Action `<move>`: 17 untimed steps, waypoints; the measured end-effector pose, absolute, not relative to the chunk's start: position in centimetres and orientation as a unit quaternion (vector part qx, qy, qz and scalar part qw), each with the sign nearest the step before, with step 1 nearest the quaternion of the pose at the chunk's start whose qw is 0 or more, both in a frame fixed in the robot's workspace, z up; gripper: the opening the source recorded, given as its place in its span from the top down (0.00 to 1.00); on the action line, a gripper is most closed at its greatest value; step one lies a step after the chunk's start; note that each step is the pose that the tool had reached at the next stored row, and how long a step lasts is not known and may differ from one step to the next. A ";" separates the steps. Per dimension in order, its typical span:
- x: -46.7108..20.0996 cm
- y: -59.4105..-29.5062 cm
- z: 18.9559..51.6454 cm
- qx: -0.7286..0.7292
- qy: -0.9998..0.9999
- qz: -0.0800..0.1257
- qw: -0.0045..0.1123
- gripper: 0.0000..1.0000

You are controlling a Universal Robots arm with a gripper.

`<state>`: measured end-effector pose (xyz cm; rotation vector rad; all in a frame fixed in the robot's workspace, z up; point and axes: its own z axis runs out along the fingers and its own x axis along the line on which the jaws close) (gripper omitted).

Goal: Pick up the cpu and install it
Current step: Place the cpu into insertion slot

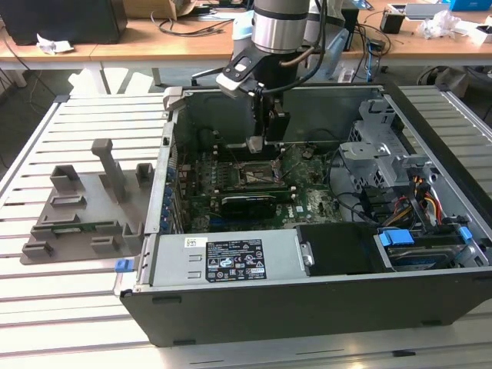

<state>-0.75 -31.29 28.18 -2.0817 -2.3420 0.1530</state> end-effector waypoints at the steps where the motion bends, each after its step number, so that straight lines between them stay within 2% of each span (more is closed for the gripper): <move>1: -0.8 -31.3 28.2 -0.668 -0.743 0.049 0.002 0.45; 7: -0.8 -31.3 28.2 -0.681 -0.731 0.050 0.002 0.45; 11: -0.8 -31.3 28.1 -0.682 -0.730 0.033 -0.015 0.45; 15: -0.8 -31.3 28.1 -0.682 -0.730 0.029 -0.020 0.45; 17: -0.8 -31.3 28.1 -0.682 -0.730 0.032 -0.016 0.45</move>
